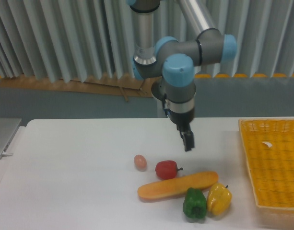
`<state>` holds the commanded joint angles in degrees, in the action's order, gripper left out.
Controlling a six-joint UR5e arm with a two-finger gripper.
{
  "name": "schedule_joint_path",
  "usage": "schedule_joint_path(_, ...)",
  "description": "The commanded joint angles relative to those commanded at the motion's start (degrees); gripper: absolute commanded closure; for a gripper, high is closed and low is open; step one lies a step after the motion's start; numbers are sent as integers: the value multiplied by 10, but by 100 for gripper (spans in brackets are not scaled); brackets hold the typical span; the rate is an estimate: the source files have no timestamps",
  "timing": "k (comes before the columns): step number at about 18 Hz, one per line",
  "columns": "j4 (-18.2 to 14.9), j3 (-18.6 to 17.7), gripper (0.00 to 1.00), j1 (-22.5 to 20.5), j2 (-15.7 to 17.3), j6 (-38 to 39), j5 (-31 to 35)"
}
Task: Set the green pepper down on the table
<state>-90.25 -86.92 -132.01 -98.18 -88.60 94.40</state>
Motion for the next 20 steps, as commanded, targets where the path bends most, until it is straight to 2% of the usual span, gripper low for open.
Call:
schedule_joint_path(3,-6,-20,0,6,41,5,-51)
schedule_joint_path(5,-16,-26,0,8,62,5,-54)
schedule_joint_path(8,-52,-26,0,8,81,5,-48)
schedule_joint_path(10,-62,-28,0,8,91,4,-45)
schedule_joint_path(20,-71,-32,0,7,103,6,-45)
